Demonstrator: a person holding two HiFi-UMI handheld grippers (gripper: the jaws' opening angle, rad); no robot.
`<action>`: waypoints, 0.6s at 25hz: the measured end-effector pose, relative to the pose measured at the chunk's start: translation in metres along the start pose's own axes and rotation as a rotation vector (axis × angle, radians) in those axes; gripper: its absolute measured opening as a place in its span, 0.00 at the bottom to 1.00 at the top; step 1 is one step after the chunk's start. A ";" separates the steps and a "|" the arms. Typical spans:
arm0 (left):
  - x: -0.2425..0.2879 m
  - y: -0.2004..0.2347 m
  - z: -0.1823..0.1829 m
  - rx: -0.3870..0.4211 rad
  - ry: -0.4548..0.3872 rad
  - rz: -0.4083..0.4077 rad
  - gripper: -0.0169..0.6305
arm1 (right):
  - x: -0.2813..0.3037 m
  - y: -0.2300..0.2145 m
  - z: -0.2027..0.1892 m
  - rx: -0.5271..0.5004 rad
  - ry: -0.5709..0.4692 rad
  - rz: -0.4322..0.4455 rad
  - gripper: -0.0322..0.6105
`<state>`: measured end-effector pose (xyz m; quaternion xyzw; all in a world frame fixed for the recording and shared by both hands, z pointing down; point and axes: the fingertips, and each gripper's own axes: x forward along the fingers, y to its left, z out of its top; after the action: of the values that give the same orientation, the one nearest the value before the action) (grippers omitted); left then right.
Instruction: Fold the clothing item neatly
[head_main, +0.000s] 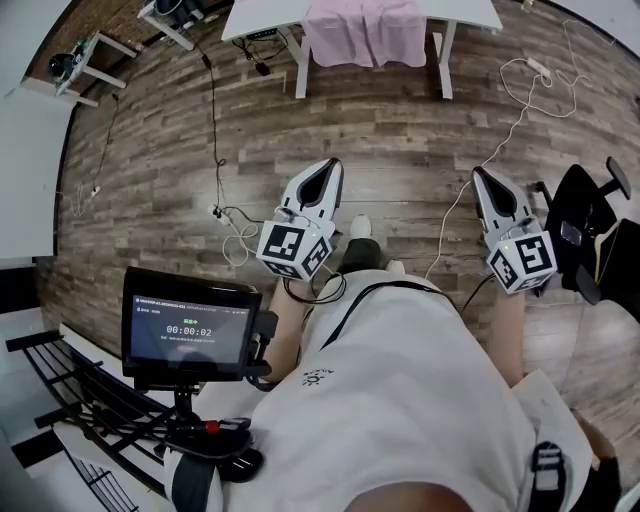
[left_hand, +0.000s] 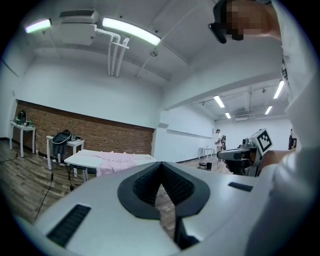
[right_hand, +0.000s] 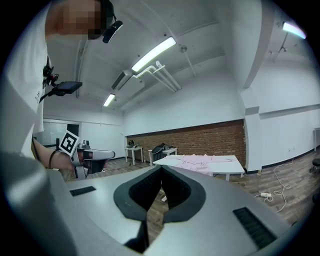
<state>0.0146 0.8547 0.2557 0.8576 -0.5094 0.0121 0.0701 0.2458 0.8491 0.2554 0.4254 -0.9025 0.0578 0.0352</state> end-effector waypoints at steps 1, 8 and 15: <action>0.000 0.000 -0.001 0.001 0.002 0.000 0.03 | 0.001 0.000 0.000 -0.002 0.001 0.003 0.05; 0.006 0.006 -0.004 -0.005 0.011 -0.005 0.03 | 0.009 -0.004 0.003 -0.005 -0.009 -0.005 0.05; 0.064 0.079 -0.002 -0.035 0.014 -0.030 0.03 | 0.092 -0.028 0.007 -0.011 0.018 -0.035 0.05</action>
<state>-0.0233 0.7617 0.2726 0.8637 -0.4961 0.0081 0.0886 0.2089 0.7601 0.2610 0.4404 -0.8949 0.0562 0.0463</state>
